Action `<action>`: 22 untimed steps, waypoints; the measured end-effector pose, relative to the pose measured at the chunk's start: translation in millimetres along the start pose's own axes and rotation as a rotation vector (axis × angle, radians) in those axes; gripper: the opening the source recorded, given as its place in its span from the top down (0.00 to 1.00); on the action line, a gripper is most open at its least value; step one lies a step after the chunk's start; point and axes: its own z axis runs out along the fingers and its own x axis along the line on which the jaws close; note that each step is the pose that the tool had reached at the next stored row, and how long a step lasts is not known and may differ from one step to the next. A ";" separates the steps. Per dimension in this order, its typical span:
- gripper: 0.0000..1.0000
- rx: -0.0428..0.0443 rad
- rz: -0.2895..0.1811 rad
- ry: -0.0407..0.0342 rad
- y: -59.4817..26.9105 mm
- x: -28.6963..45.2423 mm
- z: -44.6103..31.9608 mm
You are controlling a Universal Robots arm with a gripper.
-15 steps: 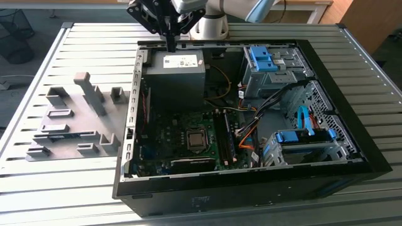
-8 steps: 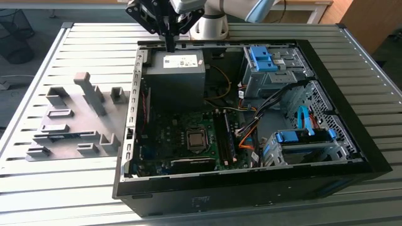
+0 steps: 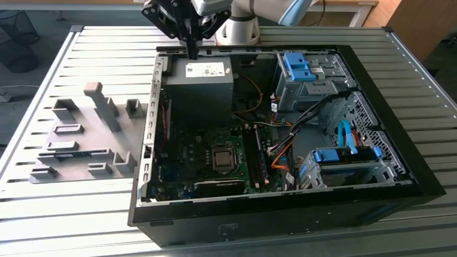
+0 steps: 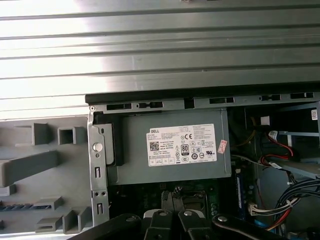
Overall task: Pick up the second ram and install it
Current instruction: 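Reach for the second ram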
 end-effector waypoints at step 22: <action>0.89 0.0000 0.000 0.0000 -0.5 6.1 0.3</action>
